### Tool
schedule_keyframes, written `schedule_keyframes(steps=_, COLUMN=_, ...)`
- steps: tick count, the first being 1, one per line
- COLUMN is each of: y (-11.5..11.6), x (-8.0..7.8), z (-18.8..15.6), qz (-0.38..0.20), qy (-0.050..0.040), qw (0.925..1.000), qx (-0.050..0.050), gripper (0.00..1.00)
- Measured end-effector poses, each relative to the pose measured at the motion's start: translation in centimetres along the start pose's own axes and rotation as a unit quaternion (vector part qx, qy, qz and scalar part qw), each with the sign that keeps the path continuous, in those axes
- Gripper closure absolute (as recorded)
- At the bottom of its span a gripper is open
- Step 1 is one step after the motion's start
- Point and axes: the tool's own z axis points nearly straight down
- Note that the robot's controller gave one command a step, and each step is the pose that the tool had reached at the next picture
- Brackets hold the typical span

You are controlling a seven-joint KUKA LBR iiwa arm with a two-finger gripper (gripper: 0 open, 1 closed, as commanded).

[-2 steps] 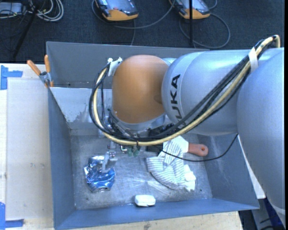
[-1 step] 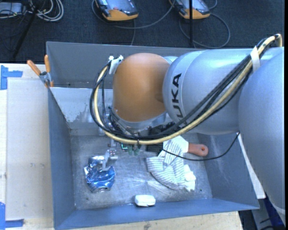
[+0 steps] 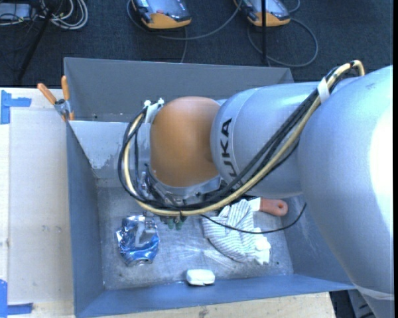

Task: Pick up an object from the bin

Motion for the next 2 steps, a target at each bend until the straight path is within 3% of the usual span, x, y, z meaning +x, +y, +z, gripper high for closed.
schedule_keyframes(steps=1, y=-0.1, x=0.5, z=1.6, qz=0.005, qy=0.0011, qw=1.0000, qx=0.000, gripper=0.00)
schedule_keyframes(steps=2, y=0.9, x=-1.2, z=5.9, qz=-0.135, qy=-0.0012, qw=0.9909, qx=-0.001, gripper=1.00)
